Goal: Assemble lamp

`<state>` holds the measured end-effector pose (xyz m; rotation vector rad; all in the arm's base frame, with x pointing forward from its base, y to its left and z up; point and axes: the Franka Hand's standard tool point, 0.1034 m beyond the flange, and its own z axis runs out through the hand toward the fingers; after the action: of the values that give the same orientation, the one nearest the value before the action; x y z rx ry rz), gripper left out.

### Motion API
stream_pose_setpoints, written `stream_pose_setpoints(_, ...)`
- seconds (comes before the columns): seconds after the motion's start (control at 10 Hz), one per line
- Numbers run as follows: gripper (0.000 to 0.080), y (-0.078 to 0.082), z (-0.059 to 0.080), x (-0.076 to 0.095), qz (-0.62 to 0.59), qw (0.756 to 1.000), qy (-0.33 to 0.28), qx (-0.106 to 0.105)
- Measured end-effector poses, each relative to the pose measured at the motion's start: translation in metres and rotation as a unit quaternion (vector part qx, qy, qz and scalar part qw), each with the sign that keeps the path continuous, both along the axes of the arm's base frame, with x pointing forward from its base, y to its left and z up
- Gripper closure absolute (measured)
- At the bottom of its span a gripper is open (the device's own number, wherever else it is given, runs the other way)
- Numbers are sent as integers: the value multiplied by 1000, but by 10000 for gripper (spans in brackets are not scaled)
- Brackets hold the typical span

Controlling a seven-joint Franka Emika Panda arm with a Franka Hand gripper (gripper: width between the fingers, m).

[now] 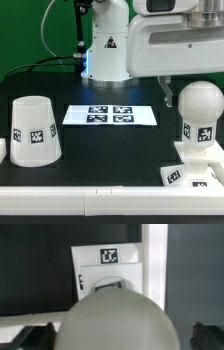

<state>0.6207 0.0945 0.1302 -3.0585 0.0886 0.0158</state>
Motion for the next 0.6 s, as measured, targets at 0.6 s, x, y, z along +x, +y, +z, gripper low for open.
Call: stream_pose_setpoints(0.6,229,3,0,0,-211,977,15,1)
